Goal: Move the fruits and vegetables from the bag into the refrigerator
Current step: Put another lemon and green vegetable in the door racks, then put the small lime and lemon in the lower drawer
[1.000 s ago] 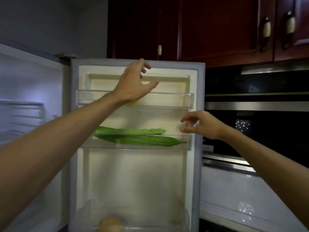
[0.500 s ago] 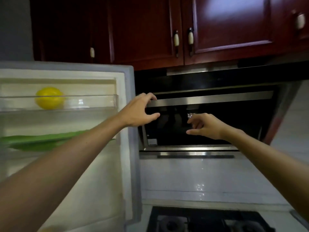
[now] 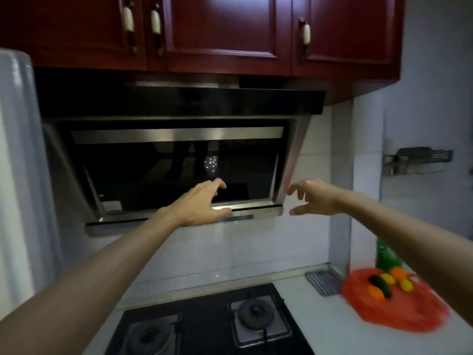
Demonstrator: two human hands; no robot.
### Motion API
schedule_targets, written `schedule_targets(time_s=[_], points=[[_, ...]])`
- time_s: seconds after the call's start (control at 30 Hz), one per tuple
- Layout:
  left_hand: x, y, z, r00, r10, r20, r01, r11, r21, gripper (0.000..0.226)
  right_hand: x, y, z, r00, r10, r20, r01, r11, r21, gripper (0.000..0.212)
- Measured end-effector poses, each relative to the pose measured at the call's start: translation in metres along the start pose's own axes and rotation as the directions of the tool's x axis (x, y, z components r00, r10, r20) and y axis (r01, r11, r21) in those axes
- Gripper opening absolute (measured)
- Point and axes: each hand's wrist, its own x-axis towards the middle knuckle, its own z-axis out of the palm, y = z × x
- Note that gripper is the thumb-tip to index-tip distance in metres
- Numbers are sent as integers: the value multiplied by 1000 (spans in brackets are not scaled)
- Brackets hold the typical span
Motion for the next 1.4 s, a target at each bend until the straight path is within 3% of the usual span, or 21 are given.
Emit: schedule_targets(time_s=[0.33,0.6,0.97,1.4], points=[[52,102,117,983,166,83,-150,974,-169,64,-102,113,17,960,267,85,-260,962,-80,55],[87,148,203,931,288,225,-245,948,-202,63,-152,171,43,917,386,97,-374,919,-123,54],[173,171,295,856,425,296,-328,887,-324,63,-162,256,84,840,531,111,-515,846,-139,55],[256,169,393,743,535,401,-446,843,-300,64,-150,324,137,742,652,156,-643,758,-114,59]])
